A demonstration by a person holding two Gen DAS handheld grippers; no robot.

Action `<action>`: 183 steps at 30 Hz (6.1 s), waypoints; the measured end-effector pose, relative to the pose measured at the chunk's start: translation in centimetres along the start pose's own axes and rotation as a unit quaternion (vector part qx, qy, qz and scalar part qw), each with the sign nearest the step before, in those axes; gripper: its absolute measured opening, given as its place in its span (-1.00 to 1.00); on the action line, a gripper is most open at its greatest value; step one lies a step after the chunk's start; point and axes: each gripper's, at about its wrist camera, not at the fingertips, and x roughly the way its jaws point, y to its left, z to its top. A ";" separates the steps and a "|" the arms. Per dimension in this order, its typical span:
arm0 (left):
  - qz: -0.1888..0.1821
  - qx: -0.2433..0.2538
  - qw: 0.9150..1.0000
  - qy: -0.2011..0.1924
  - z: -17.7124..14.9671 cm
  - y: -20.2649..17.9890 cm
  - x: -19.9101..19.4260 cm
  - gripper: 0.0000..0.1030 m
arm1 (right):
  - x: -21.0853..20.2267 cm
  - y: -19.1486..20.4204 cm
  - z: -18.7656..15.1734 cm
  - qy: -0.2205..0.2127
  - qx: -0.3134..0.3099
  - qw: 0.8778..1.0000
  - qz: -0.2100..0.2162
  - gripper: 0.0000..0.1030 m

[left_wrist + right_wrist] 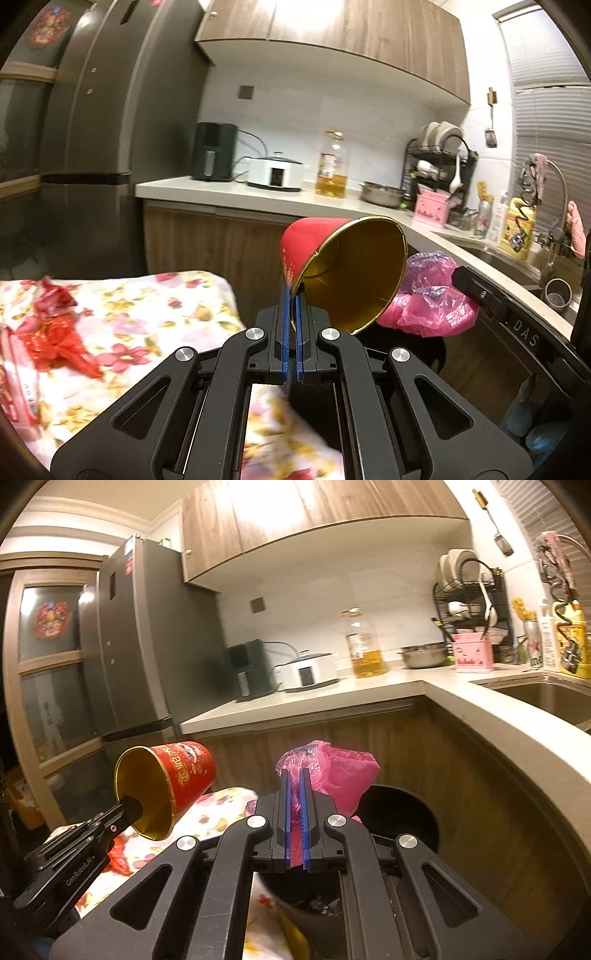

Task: Collect trash
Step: 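Carry the red cup and pink bag over the black bin with both tools, then open both tools to drop the cup and pink bag into the bin, then move both open tools from the bin back over the table, then grasp the red printed snack bag with the left tool, then grasp the orange plastic bag with the right tool while the left tool holds the snack bag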

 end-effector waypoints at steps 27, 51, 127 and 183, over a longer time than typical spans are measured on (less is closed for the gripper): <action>-0.032 0.026 0.998 0.038 -0.8 -4.6 6.1 -0.97 | 1.5 -4.0 0.0 0.002 0.039 0.999 -0.023 -0.90; -0.023 0.017 0.996 0.081 -2.4 -4.0 9.1 -0.59 | 3.3 -5.4 -0.6 0.019 0.055 0.998 -0.020 -0.11; 0.315 -0.145 0.935 0.078 -9.3 28.4 -11.1 0.24 | 1.6 20.0 -9.4 0.070 -0.042 0.987 0.140 0.72; 0.257 -0.155 0.954 0.007 -7.7 28.4 -16.1 -0.87 | 13.6 30.6 -16.1 0.191 -0.119 0.957 0.184 -0.91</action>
